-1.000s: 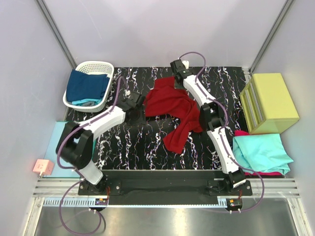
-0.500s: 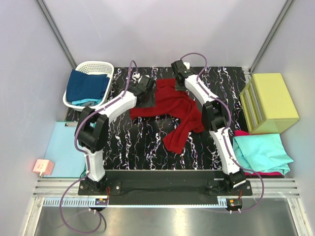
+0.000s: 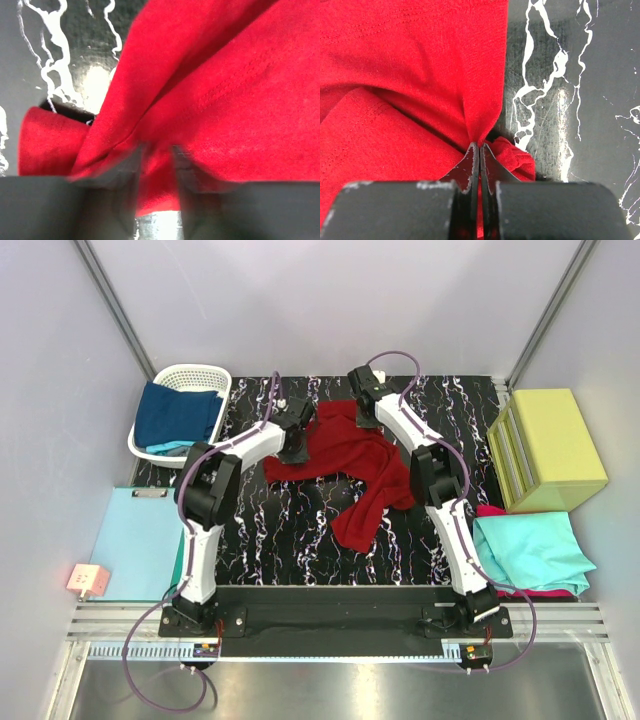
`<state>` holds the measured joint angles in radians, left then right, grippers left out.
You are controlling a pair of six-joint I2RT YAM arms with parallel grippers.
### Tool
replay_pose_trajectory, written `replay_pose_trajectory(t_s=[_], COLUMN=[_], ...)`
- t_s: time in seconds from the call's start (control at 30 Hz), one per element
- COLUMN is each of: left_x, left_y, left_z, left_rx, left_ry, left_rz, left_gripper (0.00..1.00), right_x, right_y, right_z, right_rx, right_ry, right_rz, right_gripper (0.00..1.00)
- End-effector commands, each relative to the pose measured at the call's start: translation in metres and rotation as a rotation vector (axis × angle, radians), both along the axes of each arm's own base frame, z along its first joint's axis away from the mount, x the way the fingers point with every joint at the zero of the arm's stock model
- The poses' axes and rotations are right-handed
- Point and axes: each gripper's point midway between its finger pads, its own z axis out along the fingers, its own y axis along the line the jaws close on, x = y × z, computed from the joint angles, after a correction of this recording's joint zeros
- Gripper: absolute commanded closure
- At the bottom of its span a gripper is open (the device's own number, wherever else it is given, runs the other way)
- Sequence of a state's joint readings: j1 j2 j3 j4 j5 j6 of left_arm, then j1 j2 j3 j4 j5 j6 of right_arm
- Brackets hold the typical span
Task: Fold and stack the t-shirts
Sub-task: Flatten out the tshirt
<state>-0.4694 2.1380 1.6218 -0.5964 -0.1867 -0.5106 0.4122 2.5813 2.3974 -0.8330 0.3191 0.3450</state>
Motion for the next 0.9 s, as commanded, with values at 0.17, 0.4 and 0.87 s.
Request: replay_pose_trajectory(t_s=[0.17,0.4,0.87], left_x=[0.054,0.113,0.175], left_y=[0.036,0.081,0.116], left_z=[0.027,0.082,0.105], left_rx=[0.02,0.024,-0.054], left_ry=[-0.089,-0.228,-0.328], left_rz=[0.089,0.19,0.247], left_gripper=[1.0,1.0,1.0], right_x=[0.003,0.011,0.016], right_y=[-0.015,-0.063,-0.1], right_z=[0.048,0.066,0.058], right_rx=[-0.012,-0.041,-0.021], right_ry=[-0.088,-0.119,-0.101], right_rz=[-0.038,-0.155,-0.243], right_gripper=[1.0,1.0,1.0])
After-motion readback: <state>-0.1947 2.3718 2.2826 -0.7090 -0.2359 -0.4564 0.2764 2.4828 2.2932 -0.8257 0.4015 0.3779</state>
